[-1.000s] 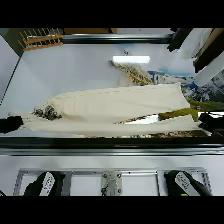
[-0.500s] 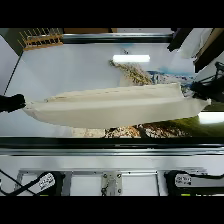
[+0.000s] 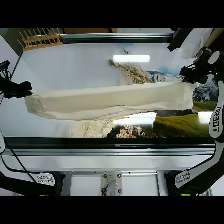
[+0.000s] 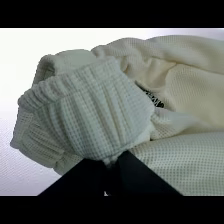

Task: Fold the clothes and pants, and hang the long-sleeved shirts on hangers.

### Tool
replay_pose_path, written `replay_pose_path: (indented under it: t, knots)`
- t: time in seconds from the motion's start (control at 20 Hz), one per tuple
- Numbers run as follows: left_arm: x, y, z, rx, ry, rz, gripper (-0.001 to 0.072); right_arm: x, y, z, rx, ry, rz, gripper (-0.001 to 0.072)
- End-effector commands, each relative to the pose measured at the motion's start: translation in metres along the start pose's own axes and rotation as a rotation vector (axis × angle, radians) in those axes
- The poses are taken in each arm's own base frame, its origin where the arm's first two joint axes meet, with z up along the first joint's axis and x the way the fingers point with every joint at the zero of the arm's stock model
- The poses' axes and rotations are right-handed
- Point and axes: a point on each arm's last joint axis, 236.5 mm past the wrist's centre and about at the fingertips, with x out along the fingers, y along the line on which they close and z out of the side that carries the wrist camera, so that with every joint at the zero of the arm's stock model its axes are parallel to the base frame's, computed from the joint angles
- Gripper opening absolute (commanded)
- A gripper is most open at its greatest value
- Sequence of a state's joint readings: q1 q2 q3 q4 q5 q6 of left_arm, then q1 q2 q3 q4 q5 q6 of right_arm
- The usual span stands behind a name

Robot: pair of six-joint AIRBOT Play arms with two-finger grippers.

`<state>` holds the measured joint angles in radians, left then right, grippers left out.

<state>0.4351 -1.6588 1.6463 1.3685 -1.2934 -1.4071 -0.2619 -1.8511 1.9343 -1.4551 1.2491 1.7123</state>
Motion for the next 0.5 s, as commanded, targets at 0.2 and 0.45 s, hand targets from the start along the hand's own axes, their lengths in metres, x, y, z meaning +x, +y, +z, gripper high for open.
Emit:
replay_pose_path:
  t: [0.2,0.45]
  knots:
    - [0.051,-0.015,0.032,0.036,0.020,-0.023,0.0020,0.044,0.014,0.020,0.003,-0.073,0.024,0.0015]
    - [0.065,-0.036,0.066,0.017,-0.086,-0.094,0.0088,0.064,0.036,0.047,0.130,-0.193,0.110,0.0095]
